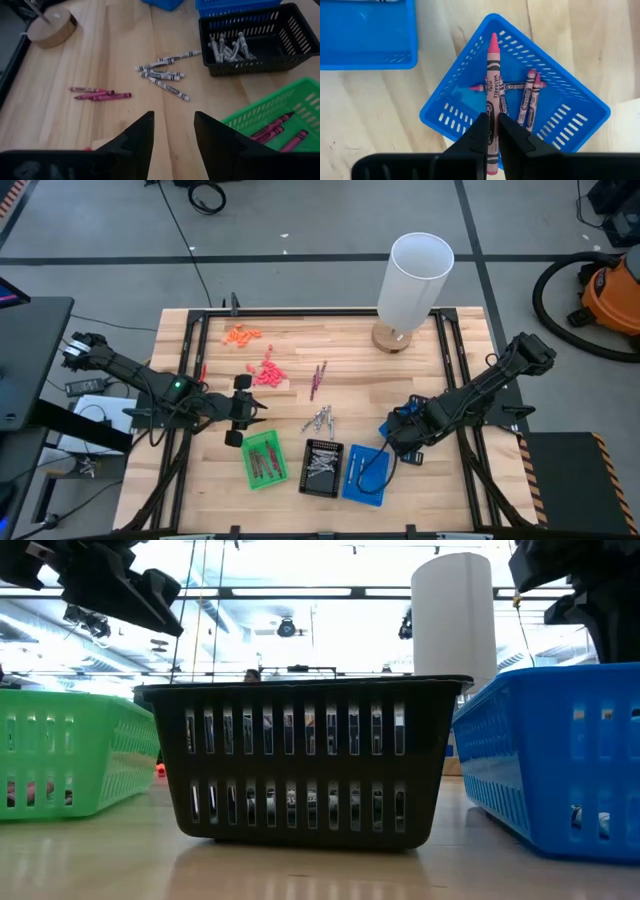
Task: Sort crayons
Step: Put the pink crayon into the right blue basket, then put the white crayon into the left blue basket
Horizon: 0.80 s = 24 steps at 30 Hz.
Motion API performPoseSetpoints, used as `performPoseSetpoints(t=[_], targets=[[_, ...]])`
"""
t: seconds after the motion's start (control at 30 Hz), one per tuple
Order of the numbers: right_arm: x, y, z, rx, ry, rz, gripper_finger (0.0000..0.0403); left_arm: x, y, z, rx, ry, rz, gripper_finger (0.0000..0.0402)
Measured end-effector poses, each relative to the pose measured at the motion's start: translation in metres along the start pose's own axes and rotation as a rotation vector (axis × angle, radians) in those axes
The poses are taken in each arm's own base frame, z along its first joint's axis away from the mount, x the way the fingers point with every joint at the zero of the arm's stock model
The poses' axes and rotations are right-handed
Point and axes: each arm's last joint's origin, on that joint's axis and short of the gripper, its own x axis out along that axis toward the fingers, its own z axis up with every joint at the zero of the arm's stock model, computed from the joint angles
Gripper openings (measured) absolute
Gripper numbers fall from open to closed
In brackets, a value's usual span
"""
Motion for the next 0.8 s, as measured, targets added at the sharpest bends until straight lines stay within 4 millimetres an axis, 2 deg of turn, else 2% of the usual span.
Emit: performPoseSetpoints(t=[0.17,0.43,0.57,0.7,0.8], targets=[[0.006,0.000,-0.004,0.012,-0.026,-0.051,0.0036,0.000,0.001,0.001,0.005,-0.006,0.007,0.0151],[0.044,-0.011,-0.021,0.069,0.024,-0.107,0.0036,0.001,0.002,0.001,0.006,-0.005,0.009,0.0151],[0.056,-0.014,-0.025,0.078,0.029,-0.093,0.0050,0.001,0.002,0.001,0.006,-0.005,0.009,0.0151],[0.057,-0.016,-0.023,0.086,0.037,-0.093,0.0082,0.001,0.002,0.001,0.006,-0.005,0.009,0.0151],[0.050,-0.017,-0.019,0.080,0.064,-0.080,0.0103,0.001,0.002,0.001,0.006,-0.005,0.009,0.0151]])
